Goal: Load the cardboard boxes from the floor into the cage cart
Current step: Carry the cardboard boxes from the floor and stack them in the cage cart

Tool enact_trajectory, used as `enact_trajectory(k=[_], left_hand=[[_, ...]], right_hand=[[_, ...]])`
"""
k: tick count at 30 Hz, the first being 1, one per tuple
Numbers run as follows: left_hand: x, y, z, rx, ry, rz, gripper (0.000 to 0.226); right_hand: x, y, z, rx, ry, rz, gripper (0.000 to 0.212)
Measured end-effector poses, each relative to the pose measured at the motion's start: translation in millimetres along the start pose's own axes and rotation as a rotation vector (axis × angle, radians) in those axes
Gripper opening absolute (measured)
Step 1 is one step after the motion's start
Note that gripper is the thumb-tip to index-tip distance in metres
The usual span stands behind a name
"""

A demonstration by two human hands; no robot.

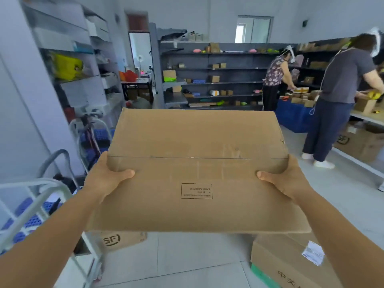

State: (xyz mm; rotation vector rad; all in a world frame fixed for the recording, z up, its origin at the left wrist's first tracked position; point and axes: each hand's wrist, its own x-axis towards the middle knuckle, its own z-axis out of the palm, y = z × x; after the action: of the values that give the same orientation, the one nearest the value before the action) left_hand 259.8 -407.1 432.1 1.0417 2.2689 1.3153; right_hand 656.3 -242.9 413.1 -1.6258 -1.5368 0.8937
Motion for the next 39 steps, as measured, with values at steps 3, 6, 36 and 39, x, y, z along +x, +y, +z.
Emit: enact_trajectory(k=[3,6,36,39], left_hand=[[-7,-20,-51,0.049,0.111,-0.033,0.072],[-13,-44,-101,0.089,0.196,-0.084,0.086],[-79,-285,-482,0.067,0.822,-0.437,0.071],[-73,-305,-494,0.057,0.880,-0.478,0.057]], right_hand=[[-8,-36,47,0.007,-0.074,-0.056,0.102],[-20,-70,97,0.029,-0.151,-0.092,0.104],[-222,-321,544,0.083,-0.764,-0.493,0.092],[-224,-340,591,0.059,-0.865,-0.505,0.084]])
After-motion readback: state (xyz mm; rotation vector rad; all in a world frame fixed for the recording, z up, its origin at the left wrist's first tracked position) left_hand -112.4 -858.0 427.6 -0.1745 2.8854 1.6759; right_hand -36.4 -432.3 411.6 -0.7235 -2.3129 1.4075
